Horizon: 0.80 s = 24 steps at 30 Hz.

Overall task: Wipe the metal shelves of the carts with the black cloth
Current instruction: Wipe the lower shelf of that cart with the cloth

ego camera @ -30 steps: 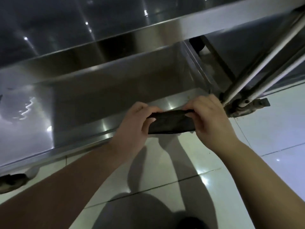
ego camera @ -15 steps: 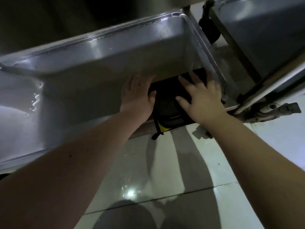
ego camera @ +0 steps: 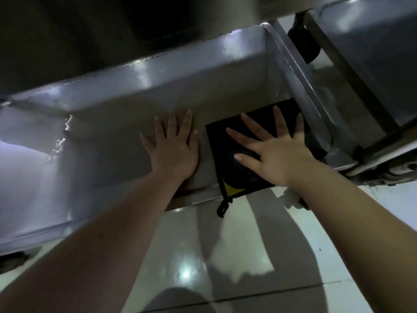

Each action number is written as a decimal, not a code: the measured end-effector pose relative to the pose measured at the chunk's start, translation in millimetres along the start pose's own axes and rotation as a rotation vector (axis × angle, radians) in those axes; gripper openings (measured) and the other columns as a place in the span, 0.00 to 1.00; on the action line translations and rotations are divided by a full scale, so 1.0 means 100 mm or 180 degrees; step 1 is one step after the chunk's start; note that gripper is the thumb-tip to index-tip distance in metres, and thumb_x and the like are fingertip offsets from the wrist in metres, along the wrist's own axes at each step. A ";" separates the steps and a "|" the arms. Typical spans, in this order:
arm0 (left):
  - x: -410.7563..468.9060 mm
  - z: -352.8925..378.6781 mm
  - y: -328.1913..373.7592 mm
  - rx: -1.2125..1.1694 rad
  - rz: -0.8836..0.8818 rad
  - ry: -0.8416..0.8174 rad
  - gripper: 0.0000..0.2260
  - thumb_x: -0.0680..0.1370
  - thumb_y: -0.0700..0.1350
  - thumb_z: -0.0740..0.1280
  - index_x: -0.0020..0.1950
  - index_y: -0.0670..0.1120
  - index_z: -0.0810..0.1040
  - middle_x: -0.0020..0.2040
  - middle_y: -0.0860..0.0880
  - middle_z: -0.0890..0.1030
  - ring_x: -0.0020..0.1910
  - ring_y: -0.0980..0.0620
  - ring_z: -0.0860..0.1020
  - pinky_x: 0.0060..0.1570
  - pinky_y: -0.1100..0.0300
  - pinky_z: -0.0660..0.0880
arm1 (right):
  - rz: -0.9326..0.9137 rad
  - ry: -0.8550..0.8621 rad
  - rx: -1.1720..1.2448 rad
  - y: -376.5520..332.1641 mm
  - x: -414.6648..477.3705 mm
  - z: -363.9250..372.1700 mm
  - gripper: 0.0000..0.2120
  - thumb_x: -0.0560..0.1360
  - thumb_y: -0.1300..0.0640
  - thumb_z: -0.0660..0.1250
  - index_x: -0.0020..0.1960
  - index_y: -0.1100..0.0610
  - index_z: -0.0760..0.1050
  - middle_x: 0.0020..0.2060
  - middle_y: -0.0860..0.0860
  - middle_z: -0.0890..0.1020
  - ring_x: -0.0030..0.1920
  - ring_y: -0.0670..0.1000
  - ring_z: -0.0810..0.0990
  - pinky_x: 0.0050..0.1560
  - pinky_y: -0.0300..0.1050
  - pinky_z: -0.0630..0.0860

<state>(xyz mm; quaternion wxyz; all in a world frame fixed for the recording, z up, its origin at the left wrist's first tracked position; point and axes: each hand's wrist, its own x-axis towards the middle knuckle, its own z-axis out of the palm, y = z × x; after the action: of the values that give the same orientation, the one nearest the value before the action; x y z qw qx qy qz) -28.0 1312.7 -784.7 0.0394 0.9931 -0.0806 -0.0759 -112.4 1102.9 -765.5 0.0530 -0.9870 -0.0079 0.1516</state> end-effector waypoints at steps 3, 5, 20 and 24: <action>0.01 0.01 -0.03 0.0008 -0.0032 -0.0014 0.23 0.84 0.59 0.44 0.79 0.65 0.41 0.82 0.53 0.44 0.80 0.44 0.41 0.73 0.32 0.38 | 0.0068 0.0149 -0.0044 -0.04 0.41 -0.05 0.28 0.75 0.28 0.38 0.72 0.26 0.33 0.77 0.36 0.34 0.76 0.65 0.31 0.69 0.74 0.31; 0.00 0.03 -0.02 0.0032 -0.0036 0.0025 0.24 0.83 0.59 0.44 0.79 0.65 0.42 0.82 0.54 0.44 0.80 0.45 0.41 0.73 0.33 0.39 | 0.0139 0.0306 0.0019 -0.04 0.74 -0.12 0.28 0.77 0.29 0.39 0.74 0.28 0.36 0.78 0.38 0.38 0.76 0.66 0.33 0.69 0.75 0.33; -0.01 0.00 -0.05 -0.0109 -0.0088 -0.0022 0.23 0.84 0.57 0.45 0.78 0.68 0.43 0.81 0.57 0.44 0.80 0.47 0.40 0.73 0.34 0.37 | 0.0152 -0.0083 0.0257 0.01 0.14 -0.03 0.28 0.77 0.30 0.39 0.74 0.28 0.33 0.76 0.37 0.33 0.76 0.63 0.29 0.70 0.72 0.31; -0.03 0.03 -0.03 -0.0034 -0.0082 0.0025 0.23 0.84 0.57 0.44 0.78 0.67 0.42 0.81 0.56 0.43 0.80 0.46 0.40 0.73 0.34 0.37 | -0.0130 -0.0080 0.0045 -0.09 -0.31 0.10 0.28 0.71 0.30 0.28 0.70 0.28 0.27 0.76 0.37 0.31 0.75 0.64 0.29 0.69 0.74 0.32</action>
<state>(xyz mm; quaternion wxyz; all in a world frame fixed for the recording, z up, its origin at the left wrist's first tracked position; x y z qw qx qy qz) -30.8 1315.6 -787.7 0.0440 0.9941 -0.0672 -0.0730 -145.4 1112.0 -765.0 0.0629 -0.9842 -0.0276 0.1630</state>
